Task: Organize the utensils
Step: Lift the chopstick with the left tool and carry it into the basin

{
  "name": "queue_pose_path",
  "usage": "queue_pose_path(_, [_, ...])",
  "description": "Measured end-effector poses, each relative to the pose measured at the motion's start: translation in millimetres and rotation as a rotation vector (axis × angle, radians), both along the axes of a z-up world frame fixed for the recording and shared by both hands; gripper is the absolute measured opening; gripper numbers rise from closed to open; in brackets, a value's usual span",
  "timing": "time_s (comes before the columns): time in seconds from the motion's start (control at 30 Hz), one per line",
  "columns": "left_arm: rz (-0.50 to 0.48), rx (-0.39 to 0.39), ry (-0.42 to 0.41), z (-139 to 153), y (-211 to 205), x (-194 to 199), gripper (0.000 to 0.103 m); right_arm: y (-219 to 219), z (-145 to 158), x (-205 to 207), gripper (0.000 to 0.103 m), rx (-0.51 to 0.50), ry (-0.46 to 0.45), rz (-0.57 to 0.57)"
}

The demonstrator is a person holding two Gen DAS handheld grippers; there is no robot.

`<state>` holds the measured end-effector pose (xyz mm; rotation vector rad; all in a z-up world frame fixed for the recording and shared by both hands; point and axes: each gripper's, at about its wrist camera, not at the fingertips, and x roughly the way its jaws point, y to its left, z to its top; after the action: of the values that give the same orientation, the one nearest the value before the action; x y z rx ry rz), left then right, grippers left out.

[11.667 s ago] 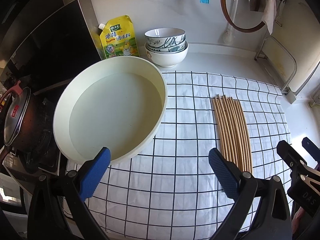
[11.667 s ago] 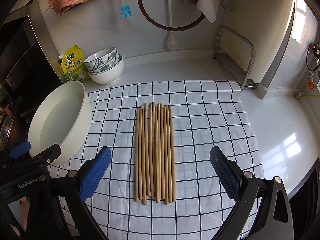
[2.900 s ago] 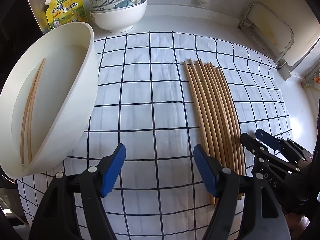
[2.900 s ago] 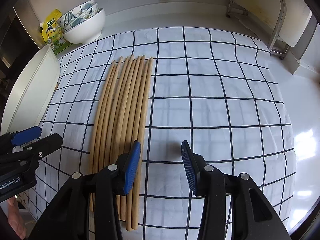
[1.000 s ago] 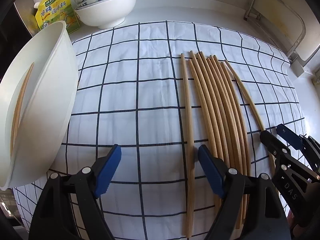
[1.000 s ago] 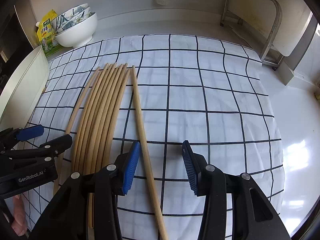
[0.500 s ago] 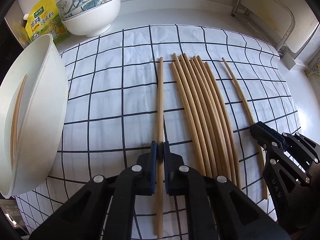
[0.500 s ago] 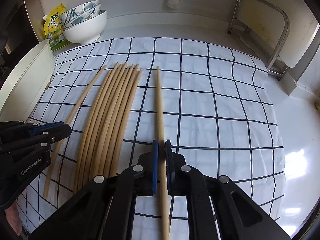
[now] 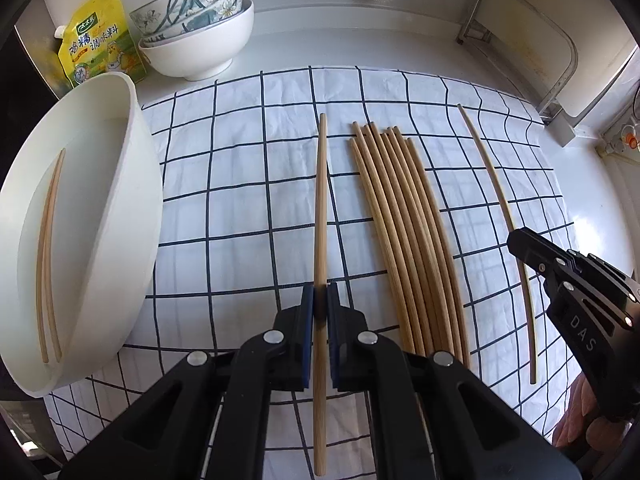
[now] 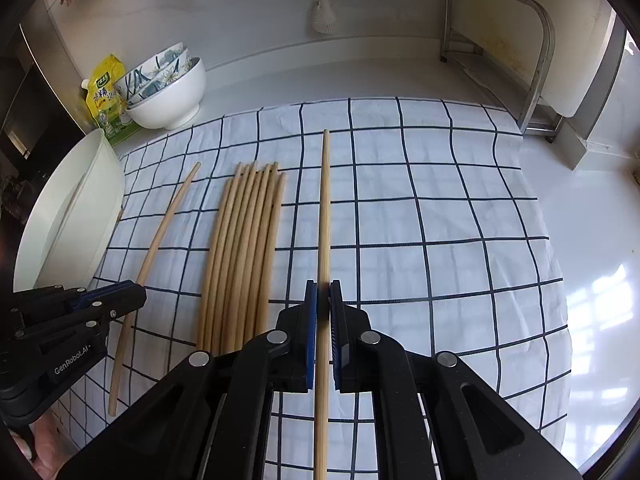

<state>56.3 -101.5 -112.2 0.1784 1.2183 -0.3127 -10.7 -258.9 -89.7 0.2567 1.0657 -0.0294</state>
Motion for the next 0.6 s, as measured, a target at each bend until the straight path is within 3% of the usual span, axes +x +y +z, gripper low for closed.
queue_pose_path(0.3, [-0.001, -0.048, -0.062, 47, 29, -9, 0.007, 19, 43, 6, 0.006, 0.032, -0.073, 0.003])
queue_pose_path(0.6, [0.068, -0.098, -0.147, 99, 91, -1, 0.007, 71, 83, 30, 0.006, 0.062, -0.143, 0.073])
